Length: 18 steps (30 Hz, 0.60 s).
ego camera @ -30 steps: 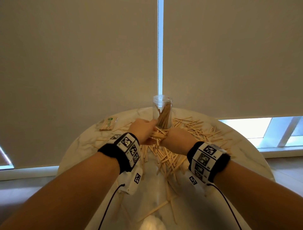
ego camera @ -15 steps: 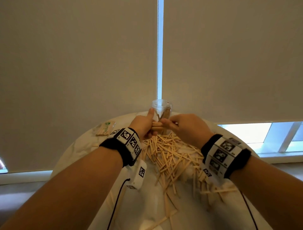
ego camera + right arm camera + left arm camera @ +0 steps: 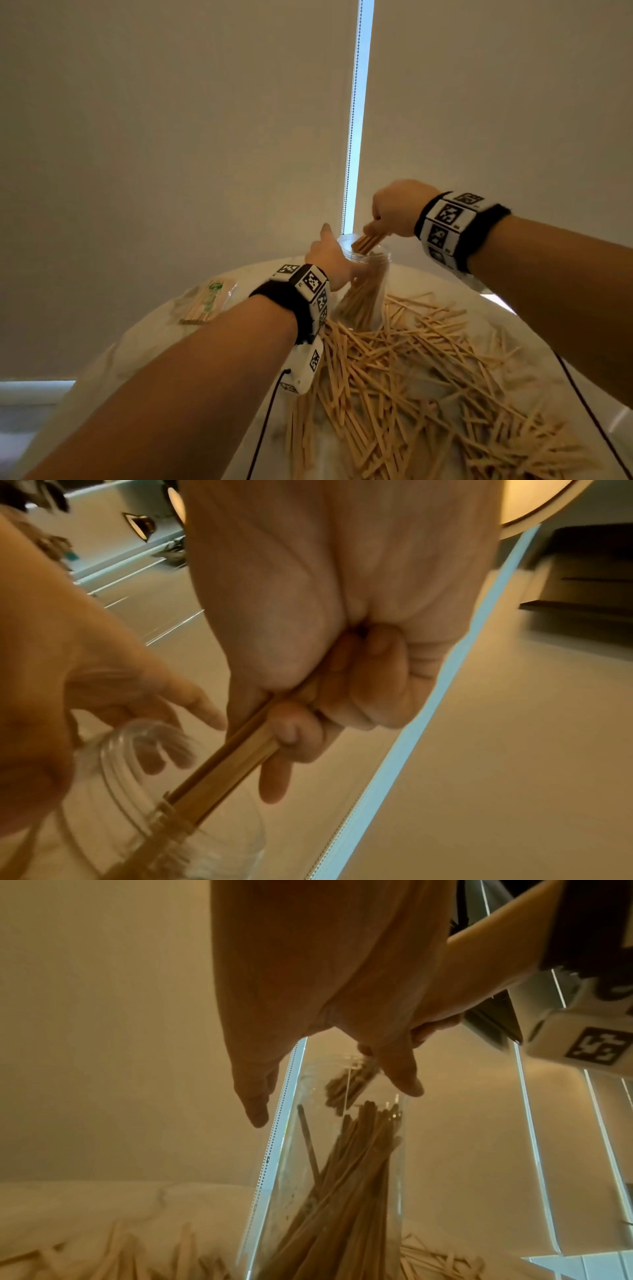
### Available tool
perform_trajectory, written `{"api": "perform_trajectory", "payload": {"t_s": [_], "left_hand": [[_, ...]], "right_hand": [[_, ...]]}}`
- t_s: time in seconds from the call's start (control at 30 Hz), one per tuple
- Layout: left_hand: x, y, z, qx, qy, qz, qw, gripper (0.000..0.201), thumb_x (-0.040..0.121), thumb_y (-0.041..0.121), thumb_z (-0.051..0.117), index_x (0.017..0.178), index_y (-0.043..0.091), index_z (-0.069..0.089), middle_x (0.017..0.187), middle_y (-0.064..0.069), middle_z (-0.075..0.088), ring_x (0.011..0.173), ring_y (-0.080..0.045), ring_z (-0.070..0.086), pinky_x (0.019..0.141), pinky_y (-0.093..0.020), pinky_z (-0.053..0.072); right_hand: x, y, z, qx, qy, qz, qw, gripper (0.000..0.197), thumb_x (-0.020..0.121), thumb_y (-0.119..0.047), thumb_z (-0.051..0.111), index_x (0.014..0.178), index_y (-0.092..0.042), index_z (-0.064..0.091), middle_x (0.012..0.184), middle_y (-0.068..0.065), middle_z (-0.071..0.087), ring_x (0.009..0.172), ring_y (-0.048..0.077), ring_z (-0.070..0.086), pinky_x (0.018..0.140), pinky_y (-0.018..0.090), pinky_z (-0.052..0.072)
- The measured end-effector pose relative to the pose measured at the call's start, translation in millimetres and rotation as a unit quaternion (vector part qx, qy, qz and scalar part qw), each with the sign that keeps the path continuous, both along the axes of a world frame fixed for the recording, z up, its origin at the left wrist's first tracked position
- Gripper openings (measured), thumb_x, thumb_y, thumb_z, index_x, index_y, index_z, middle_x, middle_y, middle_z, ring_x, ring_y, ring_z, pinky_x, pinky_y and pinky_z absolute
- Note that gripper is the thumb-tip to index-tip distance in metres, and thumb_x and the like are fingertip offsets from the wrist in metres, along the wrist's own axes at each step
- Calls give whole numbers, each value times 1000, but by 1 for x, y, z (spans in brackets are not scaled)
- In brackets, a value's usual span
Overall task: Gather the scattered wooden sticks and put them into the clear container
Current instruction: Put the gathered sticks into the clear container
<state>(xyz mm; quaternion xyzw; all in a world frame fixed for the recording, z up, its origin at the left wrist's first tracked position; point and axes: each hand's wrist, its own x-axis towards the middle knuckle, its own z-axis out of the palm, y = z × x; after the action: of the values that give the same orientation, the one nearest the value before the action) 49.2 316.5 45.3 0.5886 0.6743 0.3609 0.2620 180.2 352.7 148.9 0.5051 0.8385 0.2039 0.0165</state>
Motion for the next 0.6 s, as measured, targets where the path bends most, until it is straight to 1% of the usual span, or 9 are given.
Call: {"api": "perform_trajectory", "payload": {"t_s": [0.07, 0.13, 0.23, 0.27, 0.33, 0.4, 0.47, 0.53, 0.6], "left_hand": [[-1, 11, -7, 1, -20, -20, 1000, 129, 69, 45, 87, 157, 19, -4, 150, -12, 42, 132, -30, 47, 103, -38, 41], [-4, 15, -14, 7, -17, -40, 999, 114, 74, 35, 84, 156, 22, 7, 143, -11, 50, 123, -30, 54, 101, -37, 46], [-8, 16, -22, 20, -4, -55, 998, 100, 78, 29, 80, 153, 24, 14, 132, -9, 57, 111, -27, 59, 95, -40, 52], [-9, 16, -22, 25, 3, -57, 998, 99, 78, 29, 79, 153, 22, 15, 130, -8, 57, 111, -26, 59, 94, -38, 52], [-9, 16, -23, 34, 7, -57, 998, 100, 78, 29, 80, 153, 21, 15, 131, -8, 57, 112, -27, 58, 93, -36, 50], [-9, 16, -24, 35, -2, -60, 998, 102, 76, 27, 82, 153, 22, 14, 129, -7, 58, 110, -26, 59, 91, -37, 51], [-10, 15, -25, 30, -7, -59, 998, 100, 78, 22, 80, 152, 23, 14, 125, -7, 60, 105, -25, 61, 82, -33, 51], [-10, 13, -26, 27, -18, -60, 998, 98, 79, 20, 79, 152, 25, 15, 124, -7, 61, 103, -23, 61, 82, -32, 52], [-10, 11, -26, 29, -31, -62, 997, 98, 79, 18, 78, 153, 25, 14, 126, -7, 61, 106, -25, 62, 88, -38, 55]], "right_hand": [[-21, 16, -12, -43, -30, 7, 999, 37, 94, -46, 60, 71, -17, 57, 63, -4, 54, 73, 20, 57, 70, 31, 50], [-37, 28, -23, -101, -56, 16, 993, 26, 94, -36, 60, 76, -17, 63, 65, -6, 57, 75, 19, 58, 73, 28, 51], [-47, 38, -25, -143, -82, 13, 986, 15, 92, -22, 60, 79, -24, 66, 68, -5, 56, 62, 14, 51, 56, 21, 41], [-49, 40, -24, -148, -99, 9, 984, 17, 91, -20, 62, 76, -25, 66, 69, -5, 58, 60, 12, 51, 56, 21, 41], [-54, 45, -23, -149, -145, -24, 978, 7, 89, -24, 68, 85, -22, 73, 79, -6, 67, 73, 12, 61, 70, 23, 49], [-59, 51, -27, -123, -175, -43, 976, 24, 87, -32, 71, 106, -17, 76, 97, -5, 74, 84, 12, 66, 80, 26, 52], [-62, 49, -26, -160, -113, -47, 979, 29, 91, -27, 68, 112, -8, 73, 98, 0, 73, 74, 12, 65, 74, 25, 53], [-61, 47, -25, -217, -43, -37, 975, 28, 89, -23, 71, 112, -6, 72, 99, 5, 75, 83, 16, 70, 82, 29, 57], [-56, 45, -27, -215, -7, -23, 976, 29, 91, -24, 69, 115, -8, 72, 105, 7, 74, 93, 20, 70, 88, 32, 57]]}}
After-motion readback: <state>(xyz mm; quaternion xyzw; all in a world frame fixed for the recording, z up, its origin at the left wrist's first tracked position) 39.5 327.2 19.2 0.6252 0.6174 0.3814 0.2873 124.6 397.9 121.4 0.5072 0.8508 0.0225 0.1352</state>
